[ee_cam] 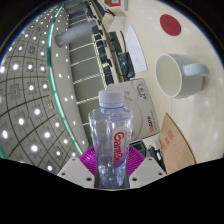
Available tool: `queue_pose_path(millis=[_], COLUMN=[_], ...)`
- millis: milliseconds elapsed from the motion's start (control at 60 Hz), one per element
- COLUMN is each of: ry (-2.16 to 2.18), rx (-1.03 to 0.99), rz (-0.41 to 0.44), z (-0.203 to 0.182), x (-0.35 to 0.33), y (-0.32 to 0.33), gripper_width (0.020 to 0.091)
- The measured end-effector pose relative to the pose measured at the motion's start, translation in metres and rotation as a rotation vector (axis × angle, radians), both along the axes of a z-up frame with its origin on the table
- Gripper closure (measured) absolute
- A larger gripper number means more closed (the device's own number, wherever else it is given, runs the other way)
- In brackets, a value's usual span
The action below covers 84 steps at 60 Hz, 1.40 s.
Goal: Pour water
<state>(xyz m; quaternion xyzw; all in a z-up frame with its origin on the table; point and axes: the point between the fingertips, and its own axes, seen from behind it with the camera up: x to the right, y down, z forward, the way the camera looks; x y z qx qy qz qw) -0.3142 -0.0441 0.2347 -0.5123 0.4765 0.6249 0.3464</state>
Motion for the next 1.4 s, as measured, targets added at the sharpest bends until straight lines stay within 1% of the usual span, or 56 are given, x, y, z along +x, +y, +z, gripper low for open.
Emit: queue_pose_path(millis=[150, 317, 400, 500, 650, 783, 950, 1017, 1100, 1150, 1217, 1400], ry=[0.23, 0.301, 0.311, 0.228, -0.001, -0.35, -0.856, -1.058, -1.296, -1.421, -1.56, -1.786], rx=[-0.059, -0.096, -0.096, -0.097, -0.042, 0.028, 0.124, 0.14, 0.17, 0.173, 0.164, 0.126], rz=[-0.025, -0.037, -0.034, -0.009, 0.021, 0.014, -0.053, -0.074, -0.093, -0.101, -0.088, 0.014], z=[-0.024, -0.044, -0.043, -0.04, -0.01, 0.021, 0.072, 0.084, 0.088, 0.08, 0.06, -0.018], x=[0.013, 0.022, 0.024, 0.019, 0.025, 0.054, 0.133, 0.16, 0.199, 0.223, 0.248, 0.292], y=[0.011, 0.009, 0.01, 0.013, 0.01, 0.007, 0.0, 0.002, 0.001, 0.006, 0.013, 0.016], gripper_width=[0.0767, 0.0764, 0.0766, 0.0764, 0.0762, 0.0763, 0.0763, 0.0763, 0.0763, 0.0764, 0.0765, 0.0765])
